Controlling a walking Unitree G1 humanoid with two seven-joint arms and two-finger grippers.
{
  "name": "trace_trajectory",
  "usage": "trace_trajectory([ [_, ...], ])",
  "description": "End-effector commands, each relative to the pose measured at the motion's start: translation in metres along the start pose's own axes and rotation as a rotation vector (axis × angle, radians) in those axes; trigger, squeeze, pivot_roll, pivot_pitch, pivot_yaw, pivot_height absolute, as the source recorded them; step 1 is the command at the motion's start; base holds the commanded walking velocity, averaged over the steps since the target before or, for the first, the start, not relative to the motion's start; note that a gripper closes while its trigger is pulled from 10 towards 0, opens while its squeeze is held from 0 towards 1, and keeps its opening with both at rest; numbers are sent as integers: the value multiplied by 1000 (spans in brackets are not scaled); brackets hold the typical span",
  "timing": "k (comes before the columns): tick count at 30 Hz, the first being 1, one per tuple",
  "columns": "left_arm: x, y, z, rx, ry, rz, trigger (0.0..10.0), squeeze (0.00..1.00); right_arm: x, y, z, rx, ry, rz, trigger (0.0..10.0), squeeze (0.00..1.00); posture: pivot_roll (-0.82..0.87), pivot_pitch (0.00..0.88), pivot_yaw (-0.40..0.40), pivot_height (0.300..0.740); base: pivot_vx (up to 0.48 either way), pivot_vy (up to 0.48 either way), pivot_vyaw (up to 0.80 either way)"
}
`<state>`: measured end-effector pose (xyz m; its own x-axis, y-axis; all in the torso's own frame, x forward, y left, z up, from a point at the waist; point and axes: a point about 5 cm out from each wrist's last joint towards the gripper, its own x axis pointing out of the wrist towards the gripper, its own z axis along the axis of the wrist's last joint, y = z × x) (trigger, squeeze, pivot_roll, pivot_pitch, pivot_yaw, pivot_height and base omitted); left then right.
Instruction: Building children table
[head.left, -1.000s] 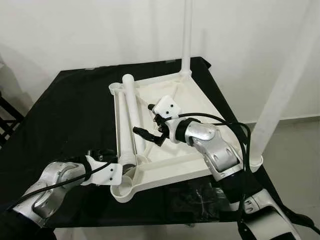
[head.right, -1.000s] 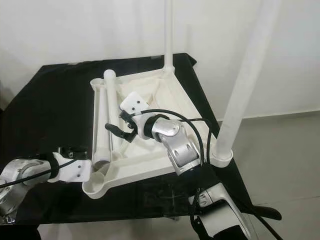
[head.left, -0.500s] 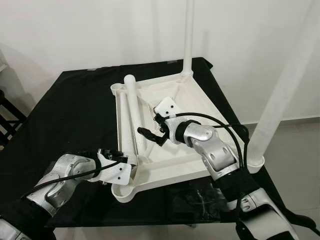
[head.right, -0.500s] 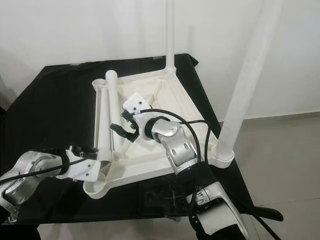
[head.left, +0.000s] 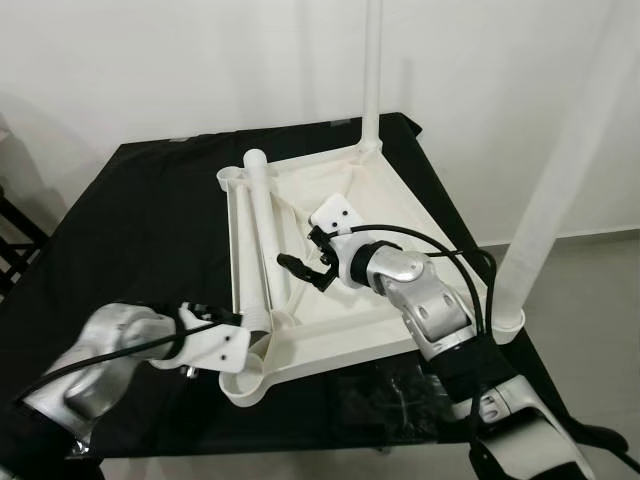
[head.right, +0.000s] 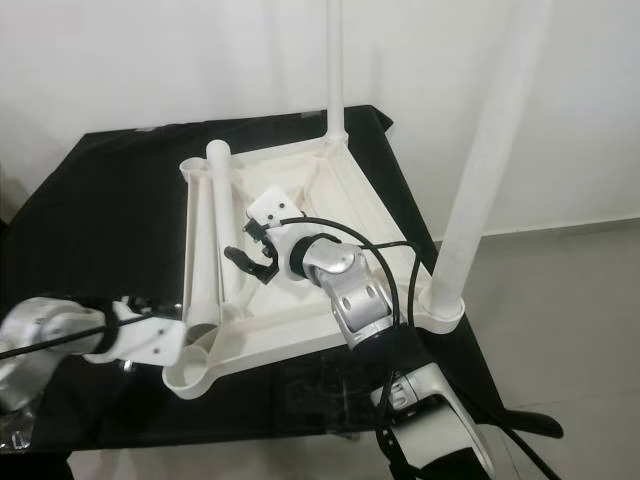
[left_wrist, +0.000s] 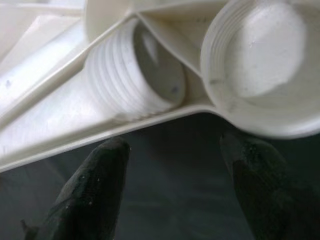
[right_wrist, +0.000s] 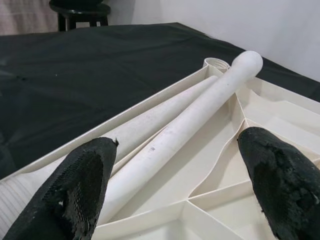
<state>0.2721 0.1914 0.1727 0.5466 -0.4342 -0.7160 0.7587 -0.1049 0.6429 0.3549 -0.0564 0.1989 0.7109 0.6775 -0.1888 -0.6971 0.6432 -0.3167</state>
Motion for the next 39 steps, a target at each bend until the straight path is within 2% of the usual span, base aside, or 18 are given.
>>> trace_trajectory([
  [1, -18, 0, -7, -52, 17, -28, 10000, 0, 2, 0, 2, 1, 3, 2, 10000, 0, -33, 62, 98, 740, 0, 0, 0],
  [2, -27, -3, -9, -85, 16, -55, 10000, 0, 2, 0, 2, 1, 5, 2, 10000, 0, -30, 63, 98, 740, 0, 0, 0],
  [3, -34, -12, -9, -156, -16, -116, 10000, 0, 1, 0, 1, 2, 8, 3, 10000, 0, -23, 65, 99, 740, 0, 0, 0],
  [4, -34, -12, -9, -156, -16, -116, 10000, 0, 1, 0, 1, 2, 8, 3, 10000, 0, -23, 65, 99, 740, 0, 0, 0],
  [5, -32, -24, -2, -214, -74, -178, 10000, 722, 2, 1, 0, 2, 12, 5, 10000, 0, -23, 66, 98, 740, 0, 0, 0],
  [7, -29, -32, 5, -246, -117, -219, 10000, 722, 2, 1, -1, 1, 15, 6, 10000, 0, -24, 68, 98, 740, 0, 0, 0],
  [8, -27, -38, 10, -258, -145, -255, 10000, 1000, 2, 2, -1, 2, 15, 7, 10000, 0, -23, 68, 97, 740, 0, 0, 0],
  [10, -24, -46, 19, -290, -195, -292, 10000, 1000, 2, 3, -1, 3, 15, 10, 10000, 0, -24, 68, 98, 740, 0, 0, 0],
  [20, 4, -35, 38, -286, -281, -105, 10000, 1000, 4, 5, -2, 7, 17, 13, 10000, 0, -23, 67, 103, 740, 0, 0, 0],
  [23, 6, -33, 41, -285, -282, -78, 10000, 1000, 4, 5, -2, 7, 17, 13, 10000, 0, -23, 67, 103, 740, 0, 0, 0],
  [28, 9, -19, 40, -251, -245, 44, 10000, 1000, 4, 6, -3, 10, 19, 13, 10000, 0, -18, 69, 106, 740, 0, 0, 0],
  [30, 10, -18, 37, -233, -221, 48, 10000, 1000, 4, 6, -4, 11, 19, 13, 10000, 0, -18, 69, 106, 740, 0, 0, 0],
  [32, 12, -18, 27, -180, -144, 62, 10000, 1000, 4, 6, -4, 12, 20, 13, 10000, 0, -17, 67, 106, 740, 0, 0, 0],
  [37, 15, -18, 19, -143, -81, 84, 10000, 1000, 4, 7, -4, 13, 20, 13, 10000, 0, -19, 66, 109, 740, 0, 0, 0],
  [38, 16, -19, 17, -140, -69, 84, 10000, 337, 4, 7, -4, 13, 20, 13, 10000, 0, -19, 66, 109, 740, 0, 0, 0],
  [39, 17, -19, 17, -139, -62, 82, 10000, 337, 4, 7, -4, 13, 21, 12, 10000, 0, -19, 66, 109, 740, 0, 0, 0],
])
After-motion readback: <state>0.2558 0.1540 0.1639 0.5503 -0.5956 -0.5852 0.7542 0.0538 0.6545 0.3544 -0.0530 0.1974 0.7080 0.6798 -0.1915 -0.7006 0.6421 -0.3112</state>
